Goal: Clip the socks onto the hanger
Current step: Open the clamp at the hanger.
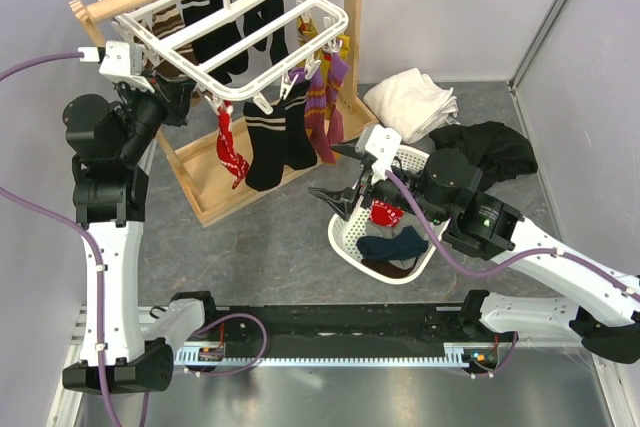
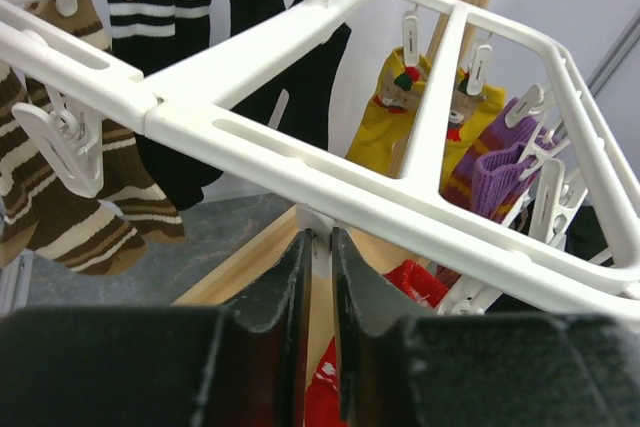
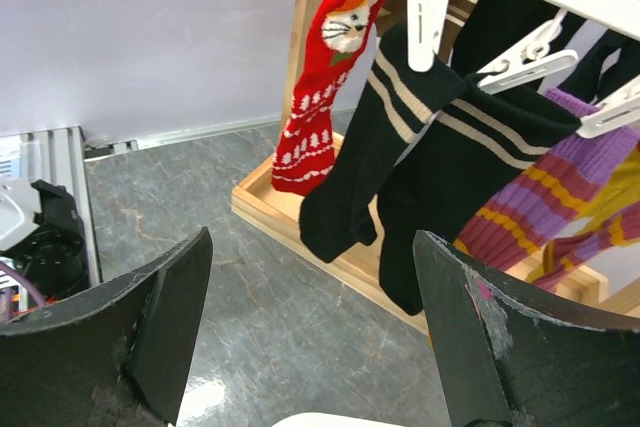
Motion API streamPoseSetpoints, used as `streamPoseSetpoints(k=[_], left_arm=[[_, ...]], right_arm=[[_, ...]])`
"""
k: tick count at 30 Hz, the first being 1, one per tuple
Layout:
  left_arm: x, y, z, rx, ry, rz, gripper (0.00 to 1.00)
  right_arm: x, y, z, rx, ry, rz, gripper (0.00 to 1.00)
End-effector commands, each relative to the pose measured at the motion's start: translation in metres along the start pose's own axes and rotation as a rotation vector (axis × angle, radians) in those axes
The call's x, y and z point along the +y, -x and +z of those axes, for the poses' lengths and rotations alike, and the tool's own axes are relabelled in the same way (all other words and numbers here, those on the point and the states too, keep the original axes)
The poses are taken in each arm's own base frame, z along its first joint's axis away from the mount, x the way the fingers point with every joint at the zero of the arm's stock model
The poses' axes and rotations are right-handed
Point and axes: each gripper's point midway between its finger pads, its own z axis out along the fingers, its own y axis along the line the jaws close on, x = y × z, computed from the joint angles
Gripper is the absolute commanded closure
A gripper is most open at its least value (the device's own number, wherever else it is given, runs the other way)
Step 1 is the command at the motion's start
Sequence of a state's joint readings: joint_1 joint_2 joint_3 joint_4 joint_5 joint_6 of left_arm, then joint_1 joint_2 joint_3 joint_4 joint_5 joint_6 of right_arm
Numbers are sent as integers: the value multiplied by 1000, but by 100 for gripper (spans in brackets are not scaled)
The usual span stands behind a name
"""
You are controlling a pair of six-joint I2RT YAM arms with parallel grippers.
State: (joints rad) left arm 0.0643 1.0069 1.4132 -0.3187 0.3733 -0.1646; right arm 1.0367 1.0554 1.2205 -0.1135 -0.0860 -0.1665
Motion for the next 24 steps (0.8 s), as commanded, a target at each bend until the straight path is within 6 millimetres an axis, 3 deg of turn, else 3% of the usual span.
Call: streamPoseSetpoints(k=[1, 7, 13, 20, 24], left_arm=[[-17, 32, -12, -88, -54, 17, 85], [-22, 22, -16, -65, -79, -8, 98], [-40, 9, -20, -32, -158, -69, 98], [-72, 3, -24, -8, -255, -132, 98], [-82, 2, -27, -6, -269, -167, 98]], right_arm=[[7, 18, -2, -74, 36, 26, 11], [17, 22, 1, -87, 92, 53, 11], [31, 27, 14, -105, 173, 93, 11], [39, 59, 27, -208, 236, 121, 11], [41, 64, 44, -236, 255, 114, 11]])
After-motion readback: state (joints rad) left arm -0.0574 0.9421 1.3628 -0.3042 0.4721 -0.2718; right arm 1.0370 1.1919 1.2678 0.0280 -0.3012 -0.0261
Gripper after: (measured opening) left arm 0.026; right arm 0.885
